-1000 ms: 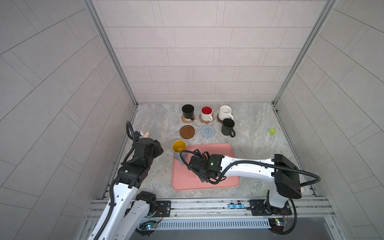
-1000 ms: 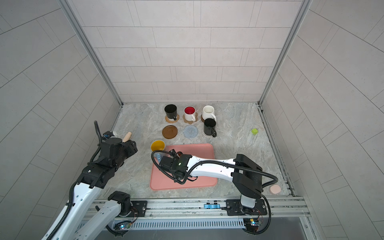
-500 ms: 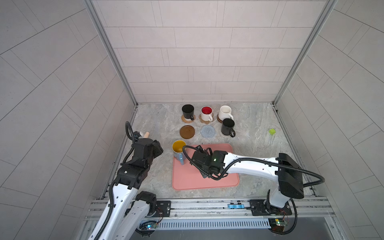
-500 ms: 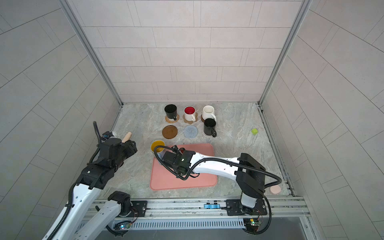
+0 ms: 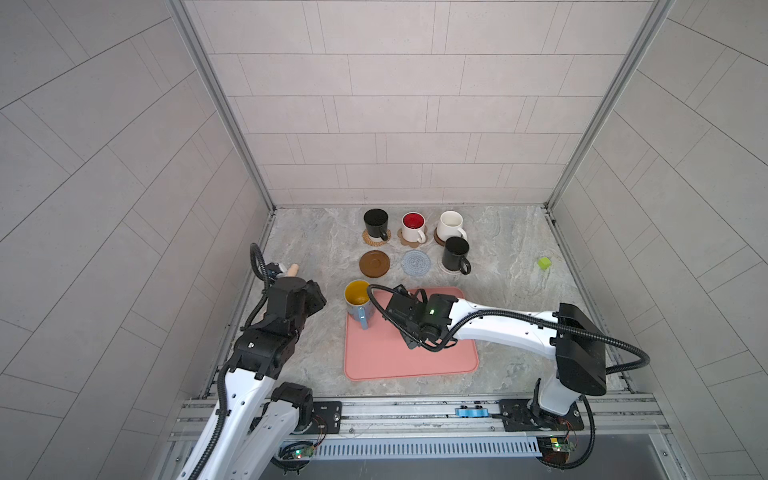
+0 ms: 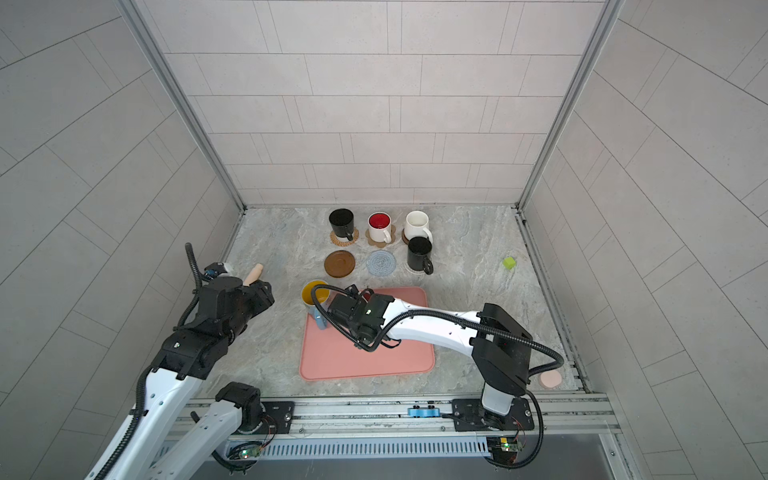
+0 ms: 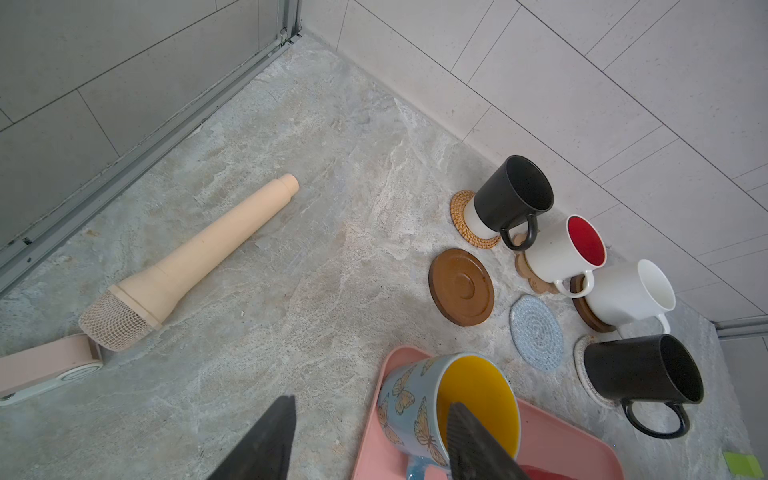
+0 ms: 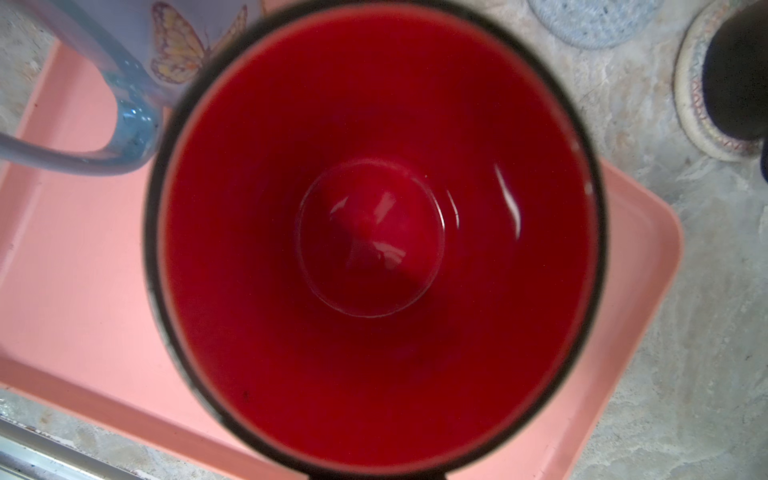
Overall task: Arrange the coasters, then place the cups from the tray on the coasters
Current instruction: 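Carry the red mug with the right gripper toward the blue knit coaster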
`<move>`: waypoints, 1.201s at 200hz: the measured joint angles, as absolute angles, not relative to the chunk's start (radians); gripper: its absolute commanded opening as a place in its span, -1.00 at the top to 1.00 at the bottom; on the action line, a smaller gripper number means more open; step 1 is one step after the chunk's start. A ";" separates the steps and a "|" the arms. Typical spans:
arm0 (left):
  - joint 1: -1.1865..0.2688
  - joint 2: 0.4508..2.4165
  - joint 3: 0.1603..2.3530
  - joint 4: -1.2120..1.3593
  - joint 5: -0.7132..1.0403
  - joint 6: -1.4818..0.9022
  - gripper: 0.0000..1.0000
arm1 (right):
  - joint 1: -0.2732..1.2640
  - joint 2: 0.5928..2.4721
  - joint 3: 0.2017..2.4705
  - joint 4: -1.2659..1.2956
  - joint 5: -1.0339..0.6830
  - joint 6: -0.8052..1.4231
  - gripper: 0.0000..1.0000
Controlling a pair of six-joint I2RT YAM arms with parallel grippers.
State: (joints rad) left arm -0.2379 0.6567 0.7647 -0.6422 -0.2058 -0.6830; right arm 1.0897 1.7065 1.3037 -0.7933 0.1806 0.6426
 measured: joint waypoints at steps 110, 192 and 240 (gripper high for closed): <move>-0.238 0.656 0.765 -0.643 -0.206 -0.683 -0.29 | 0.958 1.715 1.365 -0.787 0.120 0.552 0.89; -0.238 0.654 0.765 -0.645 -0.206 -0.682 -0.29 | 0.888 1.760 1.419 -0.780 0.092 0.492 0.89; -0.238 0.649 0.765 -0.648 -0.207 -0.680 -0.29 | 0.854 1.779 1.438 -0.782 0.073 0.467 0.89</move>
